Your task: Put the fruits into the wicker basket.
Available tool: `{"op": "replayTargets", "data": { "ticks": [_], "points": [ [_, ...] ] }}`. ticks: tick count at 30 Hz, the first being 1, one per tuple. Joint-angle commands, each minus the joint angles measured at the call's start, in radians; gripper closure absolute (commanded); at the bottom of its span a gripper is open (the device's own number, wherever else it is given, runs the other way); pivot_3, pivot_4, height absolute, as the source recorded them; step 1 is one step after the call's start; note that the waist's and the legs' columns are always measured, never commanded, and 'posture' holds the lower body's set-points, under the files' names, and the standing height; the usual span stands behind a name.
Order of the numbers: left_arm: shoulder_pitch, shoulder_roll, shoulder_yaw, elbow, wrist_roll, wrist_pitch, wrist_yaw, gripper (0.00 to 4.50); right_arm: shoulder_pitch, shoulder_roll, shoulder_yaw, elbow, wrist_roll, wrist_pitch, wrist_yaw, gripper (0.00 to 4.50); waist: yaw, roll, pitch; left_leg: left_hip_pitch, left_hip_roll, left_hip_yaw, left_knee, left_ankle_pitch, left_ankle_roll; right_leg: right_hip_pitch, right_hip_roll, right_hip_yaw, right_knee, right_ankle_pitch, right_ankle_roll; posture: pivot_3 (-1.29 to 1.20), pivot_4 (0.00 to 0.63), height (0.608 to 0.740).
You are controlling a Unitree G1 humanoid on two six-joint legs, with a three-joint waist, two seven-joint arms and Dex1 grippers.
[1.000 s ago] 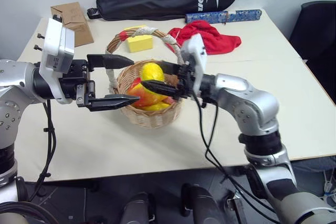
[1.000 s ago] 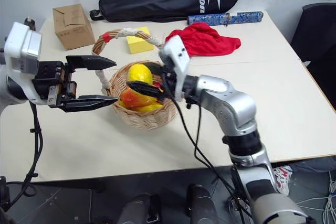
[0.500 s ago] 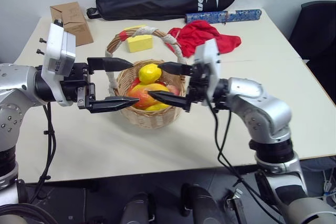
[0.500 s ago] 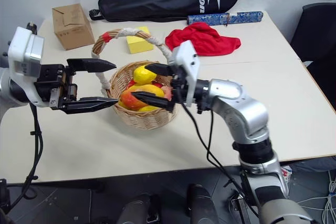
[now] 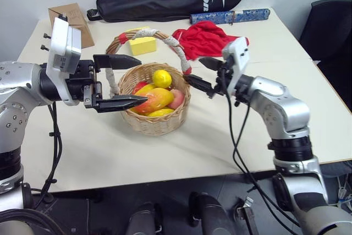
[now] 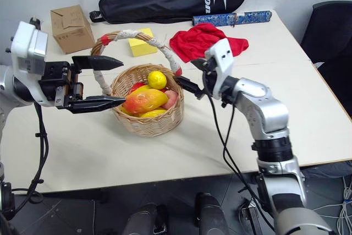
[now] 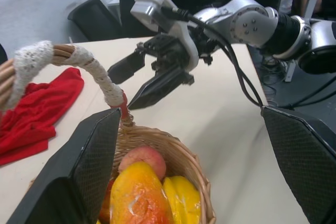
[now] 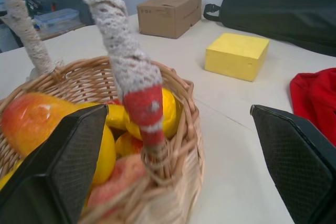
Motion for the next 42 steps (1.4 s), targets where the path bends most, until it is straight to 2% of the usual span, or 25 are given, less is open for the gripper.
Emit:
{"op": "replayTargets", "data": {
  "ticks": [1,4,8,9,14,16,20,24,29,33,36,42],
  "points": [
    [-0.012,0.000,0.022,-0.011,0.002,-0.012,0.017,0.00,-0.044,0.040,0.005,0.054,-0.039,-0.060,-0.032,0.20,0.001,0.000,0.000,0.000,0.000,0.000,0.000,0.000,0.000,0.000,0.000,0.000,0.000,0.000,0.000,0.00,0.150,0.740],
    [-0.001,0.005,0.040,-0.027,-0.005,-0.004,0.030,0.00,-0.061,0.057,-0.001,0.066,-0.044,-0.058,-0.045,0.86,0.002,0.000,0.000,-0.001,0.000,0.000,0.000,0.000,0.000,0.000,0.000,0.000,0.001,0.000,0.000,0.00,0.150,0.740],
    [0.006,0.002,0.050,-0.027,-0.001,-0.007,0.050,0.00,-0.035,0.045,-0.010,0.017,-0.024,-0.034,-0.031,2.13,0.004,0.000,0.000,-0.001,0.000,-0.001,0.000,0.000,0.000,0.000,0.000,0.000,0.001,0.000,0.000,0.00,0.150,0.740],
    [0.009,0.001,0.051,-0.029,-0.001,-0.009,0.052,0.00,-0.028,0.040,-0.013,0.004,-0.019,-0.028,-0.027,2.63,0.004,0.000,0.000,-0.001,0.000,-0.001,0.000,0.000,0.000,0.000,0.000,0.000,0.001,0.000,0.000,0.00,0.150,0.740],
    [0.015,-0.008,0.041,-0.032,0.000,-0.017,0.056,0.00,-0.004,0.021,-0.028,-0.047,0.005,-0.006,-0.017,3.98,0.005,0.000,0.000,-0.001,0.000,-0.001,0.000,0.000,0.000,0.000,0.000,0.000,0.001,0.000,0.000,0.00,0.150,0.740],
    [0.004,-0.013,0.030,-0.020,0.004,-0.025,0.051,0.00,-0.001,0.002,-0.056,-0.073,0.025,0.007,-0.016,4.26,0.006,0.000,0.000,-0.001,0.000,-0.001,0.000,0.000,0.000,0.000,0.000,0.000,0.001,0.000,0.000,0.00,0.150,0.740],
    [-0.029,-0.030,0.002,0.010,0.014,-0.040,0.033,0.00,0.000,-0.090,-0.179,-0.132,0.084,0.042,-0.013,4.26,0.011,0.000,0.000,-0.002,0.000,-0.001,0.000,0.000,0.001,0.000,0.000,-0.001,0.001,0.000,0.000,0.00,0.150,0.740],
    [-0.049,-0.048,-0.023,0.033,0.022,-0.053,0.008,0.00,0.060,-0.290,-0.327,-0.168,0.107,0.053,0.035,4.26,0.016,0.000,0.000,-0.003,-0.001,-0.001,0.000,0.000,0.001,0.000,-0.001,-0.002,0.000,0.000,0.001,0.00,0.150,0.740],
    [-0.066,-0.067,-0.050,0.071,0.046,-0.077,-0.023,0.00,0.170,-0.466,-0.467,-0.120,0.081,0.034,0.044,4.26,0.012,0.000,0.000,-0.003,-0.001,-0.001,0.000,-0.001,0.002,0.000,0.000,-0.002,-0.002,0.001,0.001,0.00,0.150,0.740],
    [-0.069,-0.085,-0.076,0.093,0.072,-0.099,-0.052,0.00,0.265,-0.505,-0.549,-0.044,0.045,-0.033,0.012,4.26,0.008,-0.001,0.000,0.000,-0.001,0.001,0.000,-0.001,0.002,0.001,0.000,0.000,-0.003,0.000,0.001,0.00,0.150,0.740],
    [-0.079,-0.101,-0.090,0.112,0.083,-0.109,-0.065,0.00,0.318,-0.470,-0.565,-0.017,0.022,-0.084,-0.033,4.26,0.006,-0.001,0.001,0.003,-0.001,0.003,0.000,0.000,0.001,0.001,0.001,0.003,-0.001,0.000,0.001,0.00,0.150,0.740],
    [-0.101,-0.130,-0.115,0.144,0.106,-0.118,-0.084,0.00,0.417,-0.422,-0.574,0.004,0.023,-0.148,-0.034,2.34,0.009,0.000,0.001,0.003,0.000,0.003,0.000,0.001,0.000,0.001,0.002,0.003,-0.001,0.000,0.001,0.00,0.150,0.740]
  ]
}}
